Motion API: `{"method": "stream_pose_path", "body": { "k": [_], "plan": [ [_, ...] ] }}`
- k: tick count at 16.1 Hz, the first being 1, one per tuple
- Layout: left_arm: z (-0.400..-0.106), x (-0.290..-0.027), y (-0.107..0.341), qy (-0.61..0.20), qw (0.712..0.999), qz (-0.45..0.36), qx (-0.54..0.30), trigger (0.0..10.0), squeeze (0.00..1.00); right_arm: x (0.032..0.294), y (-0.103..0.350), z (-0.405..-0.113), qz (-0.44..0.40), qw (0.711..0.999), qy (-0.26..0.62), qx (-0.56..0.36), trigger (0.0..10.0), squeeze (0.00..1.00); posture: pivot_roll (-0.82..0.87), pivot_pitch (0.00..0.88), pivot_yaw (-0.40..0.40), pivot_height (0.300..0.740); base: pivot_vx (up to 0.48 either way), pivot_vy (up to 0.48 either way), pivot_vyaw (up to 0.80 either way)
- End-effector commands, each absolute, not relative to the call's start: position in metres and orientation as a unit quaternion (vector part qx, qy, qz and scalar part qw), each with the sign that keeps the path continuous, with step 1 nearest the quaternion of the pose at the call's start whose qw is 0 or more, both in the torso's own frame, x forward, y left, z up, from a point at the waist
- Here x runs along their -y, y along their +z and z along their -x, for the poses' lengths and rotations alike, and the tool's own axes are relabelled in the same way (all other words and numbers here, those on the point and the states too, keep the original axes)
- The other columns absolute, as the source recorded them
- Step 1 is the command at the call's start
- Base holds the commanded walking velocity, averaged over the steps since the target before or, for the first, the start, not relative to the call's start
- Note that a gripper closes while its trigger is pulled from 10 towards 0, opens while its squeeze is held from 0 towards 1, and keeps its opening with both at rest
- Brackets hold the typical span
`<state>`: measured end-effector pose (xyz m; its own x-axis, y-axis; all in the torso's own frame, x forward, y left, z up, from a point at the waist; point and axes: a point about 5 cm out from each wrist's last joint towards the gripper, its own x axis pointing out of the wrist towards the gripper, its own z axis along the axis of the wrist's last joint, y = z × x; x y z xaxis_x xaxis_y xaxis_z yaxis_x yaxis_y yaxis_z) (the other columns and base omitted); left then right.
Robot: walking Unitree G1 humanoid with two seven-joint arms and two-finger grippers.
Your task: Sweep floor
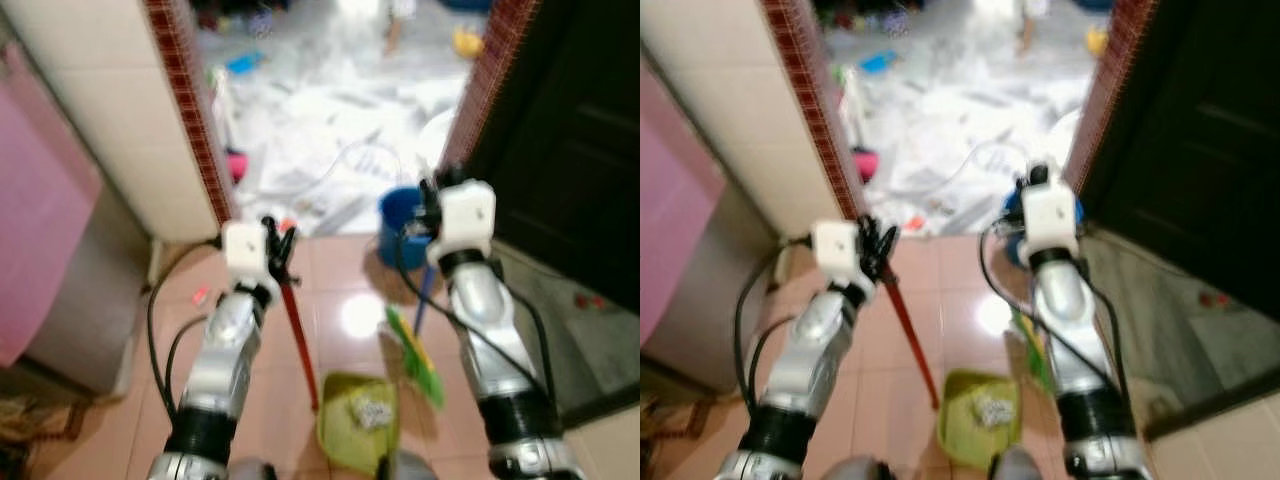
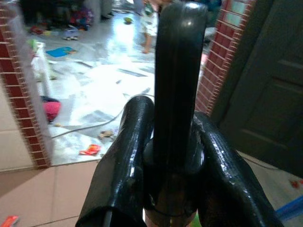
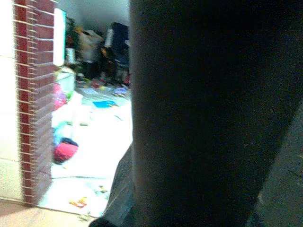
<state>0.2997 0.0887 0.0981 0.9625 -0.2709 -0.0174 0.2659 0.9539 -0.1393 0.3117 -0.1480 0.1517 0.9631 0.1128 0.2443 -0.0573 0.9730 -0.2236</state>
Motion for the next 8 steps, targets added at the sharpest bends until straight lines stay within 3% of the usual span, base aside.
{"method": "stream_pose_path", "body": {
  "k": [1, 8],
  "plan": [
    [-0.302, -0.092, 0.106, -0.118, 0.990, 0.072, 0.001, 10.0, 0.00, 0.139, 0.172, -0.313, 0.105, 0.977, 0.059, 0.176, 10.0, 0.00, -0.08, 0.000, 0.048, 0.740, 0.000, 0.000, 0.00],
    [-0.303, -0.093, 0.106, -0.110, 0.991, 0.079, -0.003, 10.0, 0.00, 0.151, 0.171, -0.317, 0.163, 0.974, 0.017, 0.159, 10.0, 0.00, -0.08, 0.000, 0.041, 0.740, 0.000, 0.000, 0.00]
  ]
}}
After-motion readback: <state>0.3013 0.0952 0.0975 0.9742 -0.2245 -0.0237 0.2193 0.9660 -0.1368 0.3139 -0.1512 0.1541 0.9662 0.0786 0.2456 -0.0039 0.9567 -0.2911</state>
